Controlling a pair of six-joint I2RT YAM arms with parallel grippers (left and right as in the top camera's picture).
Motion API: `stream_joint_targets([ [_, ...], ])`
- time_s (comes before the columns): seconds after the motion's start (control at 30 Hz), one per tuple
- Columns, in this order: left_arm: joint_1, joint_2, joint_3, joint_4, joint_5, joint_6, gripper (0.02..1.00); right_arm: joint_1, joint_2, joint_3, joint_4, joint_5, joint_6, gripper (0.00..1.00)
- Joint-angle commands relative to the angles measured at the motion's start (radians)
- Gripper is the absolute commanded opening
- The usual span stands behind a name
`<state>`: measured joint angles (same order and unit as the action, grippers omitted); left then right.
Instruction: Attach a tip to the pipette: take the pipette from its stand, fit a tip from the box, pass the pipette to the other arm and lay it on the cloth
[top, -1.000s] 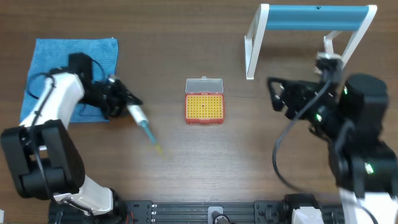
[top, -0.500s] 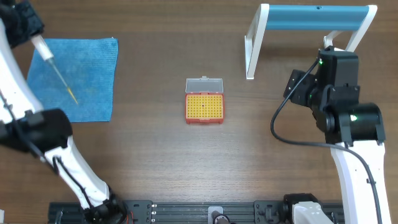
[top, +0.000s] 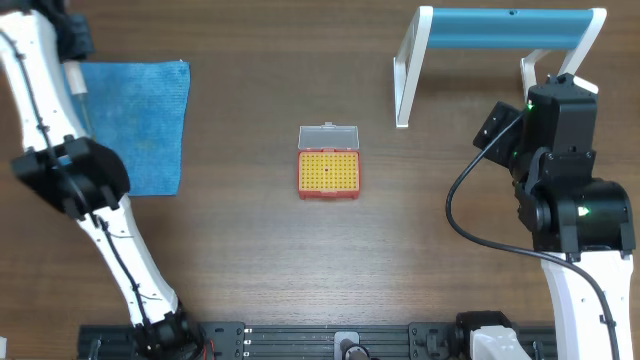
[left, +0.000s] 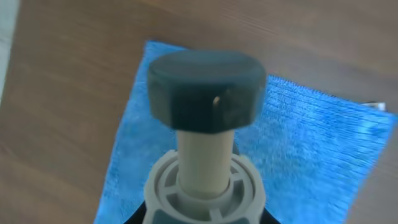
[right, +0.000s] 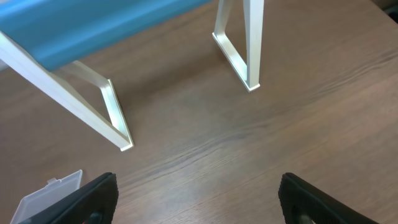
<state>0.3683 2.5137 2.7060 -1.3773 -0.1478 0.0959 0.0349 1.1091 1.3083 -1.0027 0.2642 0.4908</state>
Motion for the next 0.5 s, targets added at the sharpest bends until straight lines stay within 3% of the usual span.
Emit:
stream_joint_targets([
  [0.03,-0.071,0.087,-0.041,0.051,-0.093,0.141,0.027,0.006,0.014,0.020,-0.008,0.019,0.033,0.844],
  [0.2,-0.085,0.160,-0.072,0.031,-0.042,0.167,0.027,0.009,0.014,0.020,-0.014,0.015,0.040,0.844],
  [0.5,-0.047,0.177,-0.118,0.000,-0.039,0.147,0.027,0.017,0.014,0.020,-0.014,0.008,0.051,0.844],
])
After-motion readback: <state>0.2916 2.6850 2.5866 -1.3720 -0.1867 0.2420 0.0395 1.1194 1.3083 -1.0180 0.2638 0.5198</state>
